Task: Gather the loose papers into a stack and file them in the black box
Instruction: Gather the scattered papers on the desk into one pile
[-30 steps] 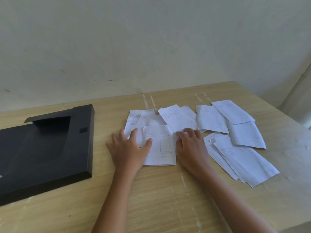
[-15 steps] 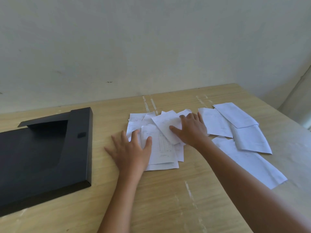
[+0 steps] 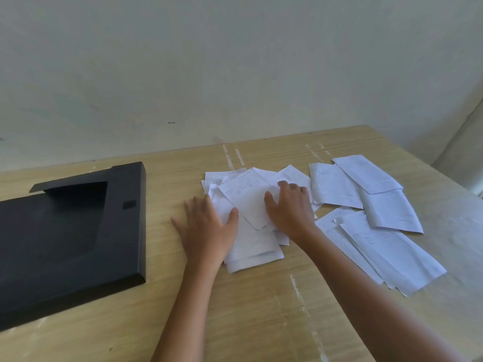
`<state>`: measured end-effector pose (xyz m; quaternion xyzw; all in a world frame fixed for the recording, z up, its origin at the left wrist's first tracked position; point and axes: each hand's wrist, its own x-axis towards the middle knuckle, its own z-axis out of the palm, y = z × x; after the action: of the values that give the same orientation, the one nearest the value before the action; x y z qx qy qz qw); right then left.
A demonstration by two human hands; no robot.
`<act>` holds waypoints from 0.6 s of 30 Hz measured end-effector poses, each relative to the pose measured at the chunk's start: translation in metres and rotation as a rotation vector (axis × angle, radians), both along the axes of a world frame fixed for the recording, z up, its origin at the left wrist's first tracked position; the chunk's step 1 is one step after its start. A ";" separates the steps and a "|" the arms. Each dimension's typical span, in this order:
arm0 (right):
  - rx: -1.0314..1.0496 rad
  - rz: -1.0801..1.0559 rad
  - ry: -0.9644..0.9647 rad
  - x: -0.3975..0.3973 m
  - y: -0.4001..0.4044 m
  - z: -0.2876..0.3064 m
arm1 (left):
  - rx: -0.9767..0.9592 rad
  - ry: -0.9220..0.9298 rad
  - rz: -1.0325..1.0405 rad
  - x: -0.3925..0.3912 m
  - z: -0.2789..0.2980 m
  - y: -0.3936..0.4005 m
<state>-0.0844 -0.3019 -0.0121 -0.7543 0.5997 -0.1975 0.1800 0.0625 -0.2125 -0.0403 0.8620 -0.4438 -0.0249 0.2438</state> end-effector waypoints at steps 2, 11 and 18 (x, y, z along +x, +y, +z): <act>-0.001 0.051 -0.109 0.004 0.002 0.002 | -0.035 0.024 -0.012 -0.005 -0.001 0.001; -0.006 0.008 0.188 -0.016 -0.025 0.001 | -0.062 -0.119 -0.011 -0.004 -0.006 0.001; 0.034 -0.041 -0.285 -0.017 0.004 0.008 | -0.089 -0.113 -0.045 0.004 -0.006 0.003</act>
<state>-0.1013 -0.2982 -0.0041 -0.7029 0.5866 -0.2962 0.2721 0.0669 -0.2093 -0.0468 0.8402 -0.4767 0.0380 0.2559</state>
